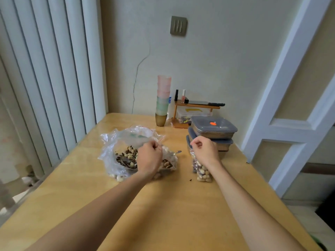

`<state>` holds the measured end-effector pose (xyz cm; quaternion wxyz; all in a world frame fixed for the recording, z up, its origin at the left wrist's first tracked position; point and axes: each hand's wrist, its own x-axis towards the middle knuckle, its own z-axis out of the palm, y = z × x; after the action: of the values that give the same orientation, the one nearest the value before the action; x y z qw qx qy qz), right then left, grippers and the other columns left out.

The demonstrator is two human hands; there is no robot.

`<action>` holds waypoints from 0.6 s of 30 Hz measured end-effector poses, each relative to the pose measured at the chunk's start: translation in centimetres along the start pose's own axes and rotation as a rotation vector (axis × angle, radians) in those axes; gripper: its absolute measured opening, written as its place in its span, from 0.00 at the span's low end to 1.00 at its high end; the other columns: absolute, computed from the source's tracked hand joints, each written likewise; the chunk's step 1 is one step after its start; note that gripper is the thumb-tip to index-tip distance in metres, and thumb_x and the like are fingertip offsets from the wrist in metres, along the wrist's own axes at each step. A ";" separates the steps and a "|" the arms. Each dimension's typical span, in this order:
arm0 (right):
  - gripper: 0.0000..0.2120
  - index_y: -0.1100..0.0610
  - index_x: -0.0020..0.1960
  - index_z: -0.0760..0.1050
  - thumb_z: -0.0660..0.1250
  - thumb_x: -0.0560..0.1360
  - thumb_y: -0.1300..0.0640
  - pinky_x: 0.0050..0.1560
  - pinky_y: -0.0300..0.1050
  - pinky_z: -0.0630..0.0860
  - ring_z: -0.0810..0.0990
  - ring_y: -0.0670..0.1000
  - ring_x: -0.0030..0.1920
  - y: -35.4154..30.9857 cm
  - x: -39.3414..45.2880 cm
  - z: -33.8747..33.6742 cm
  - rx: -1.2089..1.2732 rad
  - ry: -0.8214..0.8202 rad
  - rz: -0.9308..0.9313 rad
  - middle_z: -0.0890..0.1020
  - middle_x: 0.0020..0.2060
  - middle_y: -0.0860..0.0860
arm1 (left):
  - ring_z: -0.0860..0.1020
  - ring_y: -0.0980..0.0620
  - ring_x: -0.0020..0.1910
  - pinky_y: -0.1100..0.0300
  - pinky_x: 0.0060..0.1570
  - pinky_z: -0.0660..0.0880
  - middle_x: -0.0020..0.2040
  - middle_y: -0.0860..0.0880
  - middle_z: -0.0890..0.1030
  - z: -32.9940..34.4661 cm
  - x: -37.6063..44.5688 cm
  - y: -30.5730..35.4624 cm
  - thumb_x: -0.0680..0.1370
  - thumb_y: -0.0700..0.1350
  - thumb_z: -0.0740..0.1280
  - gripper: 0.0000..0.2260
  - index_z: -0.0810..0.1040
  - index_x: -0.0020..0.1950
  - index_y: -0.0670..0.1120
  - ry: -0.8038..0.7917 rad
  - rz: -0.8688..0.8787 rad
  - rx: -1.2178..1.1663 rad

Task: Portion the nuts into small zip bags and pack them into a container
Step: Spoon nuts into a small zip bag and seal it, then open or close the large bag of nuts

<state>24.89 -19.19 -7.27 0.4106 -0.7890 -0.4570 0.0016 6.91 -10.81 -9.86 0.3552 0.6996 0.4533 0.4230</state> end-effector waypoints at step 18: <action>0.07 0.42 0.52 0.78 0.68 0.79 0.55 0.63 0.52 0.63 0.68 0.54 0.66 -6.0 1.4 10.7 -0.537 -0.560 -0.192 0.75 0.59 0.46 | 0.78 0.46 0.60 0.54 0.59 0.76 0.62 0.44 0.81 -6.8 4.9 -4.8 0.78 0.37 0.60 0.17 0.77 0.67 0.42 -0.226 -0.050 0.450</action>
<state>17.35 -9.77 -9.92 0.0473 -0.7911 -0.6070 0.0588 0.20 -3.85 -10.12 0.2493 0.7925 0.5106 0.2216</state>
